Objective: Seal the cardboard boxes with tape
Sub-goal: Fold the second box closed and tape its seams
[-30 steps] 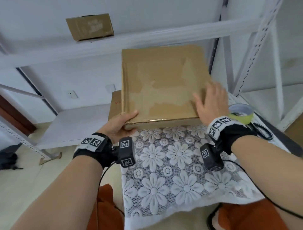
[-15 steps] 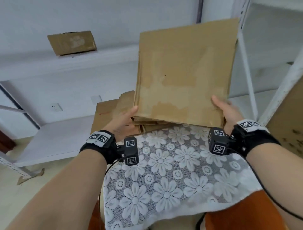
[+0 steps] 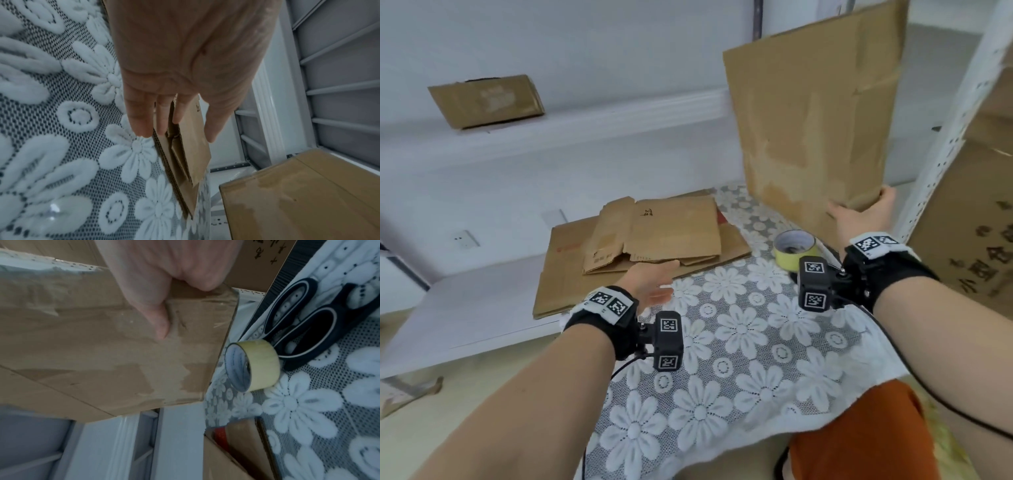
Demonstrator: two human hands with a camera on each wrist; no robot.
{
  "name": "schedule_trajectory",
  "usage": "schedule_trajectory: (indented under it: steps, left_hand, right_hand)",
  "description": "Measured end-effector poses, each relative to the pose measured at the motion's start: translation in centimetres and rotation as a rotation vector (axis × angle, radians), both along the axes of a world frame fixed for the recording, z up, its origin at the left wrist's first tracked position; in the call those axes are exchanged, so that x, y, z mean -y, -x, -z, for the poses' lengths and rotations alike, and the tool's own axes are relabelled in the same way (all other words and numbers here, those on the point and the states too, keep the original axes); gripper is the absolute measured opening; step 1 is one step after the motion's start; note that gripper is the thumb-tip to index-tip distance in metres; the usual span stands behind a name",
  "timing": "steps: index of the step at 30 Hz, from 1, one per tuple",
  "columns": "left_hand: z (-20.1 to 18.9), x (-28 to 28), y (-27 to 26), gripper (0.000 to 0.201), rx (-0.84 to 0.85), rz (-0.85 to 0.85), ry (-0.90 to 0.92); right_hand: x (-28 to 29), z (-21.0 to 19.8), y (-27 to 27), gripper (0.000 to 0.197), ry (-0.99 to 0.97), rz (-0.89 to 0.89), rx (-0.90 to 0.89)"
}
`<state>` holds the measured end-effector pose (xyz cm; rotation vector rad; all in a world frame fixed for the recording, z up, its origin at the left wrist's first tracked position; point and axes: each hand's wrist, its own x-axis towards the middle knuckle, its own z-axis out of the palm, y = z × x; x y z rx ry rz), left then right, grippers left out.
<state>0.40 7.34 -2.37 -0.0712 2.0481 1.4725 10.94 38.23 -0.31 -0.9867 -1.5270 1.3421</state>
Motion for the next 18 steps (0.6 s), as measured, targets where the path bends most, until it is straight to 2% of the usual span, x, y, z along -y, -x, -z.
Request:
schedule_trajectory:
  steps: [5,8,12,14,18]
  left_hand:
    - [-0.3,-2.4,-0.6,0.043,-0.010,0.052,0.021]
    - [-0.9,-5.3,-1.0,0.046,-0.062,0.189,0.078]
    - [-0.6,-10.4,-1.4,0.070,-0.331,0.414,0.242]
    - [-0.4,-12.9,-1.7,0.074,-0.462,0.501,0.302]
    - [0.4,-16.8,-2.3,0.076,-0.542,0.605,0.351]
  right_hand:
    - [-0.8,1.2,0.2,0.067,-0.054,0.065,0.039]
    - [-1.6,2.3,0.3,0.070,-0.084,0.070,0.049]
    - [-2.5,3.6,0.6,0.073,-0.111,0.053,0.119]
    - [-2.8,4.3,0.8,0.072,-0.120,0.048,0.166]
    - [-2.9,5.6,1.3,0.074,-0.104,0.035,0.273]
